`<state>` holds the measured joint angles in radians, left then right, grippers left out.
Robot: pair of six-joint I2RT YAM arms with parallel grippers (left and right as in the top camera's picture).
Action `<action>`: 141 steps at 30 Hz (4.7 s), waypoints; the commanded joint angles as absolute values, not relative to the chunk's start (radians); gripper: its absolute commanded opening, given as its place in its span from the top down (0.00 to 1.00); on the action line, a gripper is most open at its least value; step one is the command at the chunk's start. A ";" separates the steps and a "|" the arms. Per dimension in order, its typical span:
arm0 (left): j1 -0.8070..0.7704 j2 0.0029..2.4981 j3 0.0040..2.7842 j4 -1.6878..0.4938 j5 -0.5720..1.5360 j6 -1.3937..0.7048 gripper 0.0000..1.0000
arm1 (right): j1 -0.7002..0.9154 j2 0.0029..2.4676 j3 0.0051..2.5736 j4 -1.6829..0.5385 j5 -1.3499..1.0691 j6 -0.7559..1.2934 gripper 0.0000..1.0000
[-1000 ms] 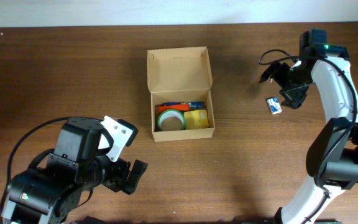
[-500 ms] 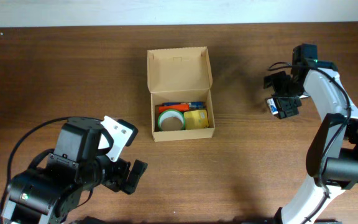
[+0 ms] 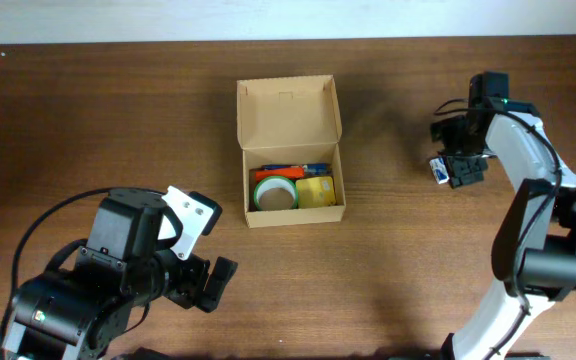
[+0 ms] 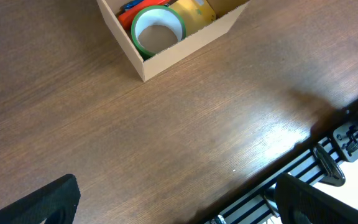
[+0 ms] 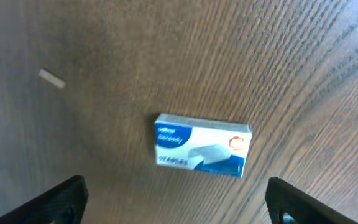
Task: Pack container
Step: 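Lower the right gripper and grasp the white staples box, then carry the staples box with the right gripper into the box, then open the right gripper to release the staples box inside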
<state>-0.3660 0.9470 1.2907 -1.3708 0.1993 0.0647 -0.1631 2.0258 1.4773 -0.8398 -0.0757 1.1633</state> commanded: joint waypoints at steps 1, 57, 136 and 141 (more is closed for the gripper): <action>-0.364 0.941 1.294 -1.370 0.214 0.084 0.00 | -0.167 2.069 1.468 -0.840 -0.060 1.168 0.08; -0.364 0.941 1.294 -1.370 0.214 0.084 0.00 | -0.160 2.127 1.718 -1.031 -0.218 1.042 0.80; -0.364 0.941 1.294 -1.370 0.214 0.084 0.00 | 0.549 2.135 1.839 -1.327 0.083 0.657 0.75; -0.364 0.941 1.294 -1.370 0.214 0.084 0.00 | 0.550 2.135 1.839 -1.319 0.066 0.635 0.79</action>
<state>-0.3660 0.9470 1.2907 -1.3708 0.1993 0.0647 0.5457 2.1288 1.8462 -1.3224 0.0776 0.6544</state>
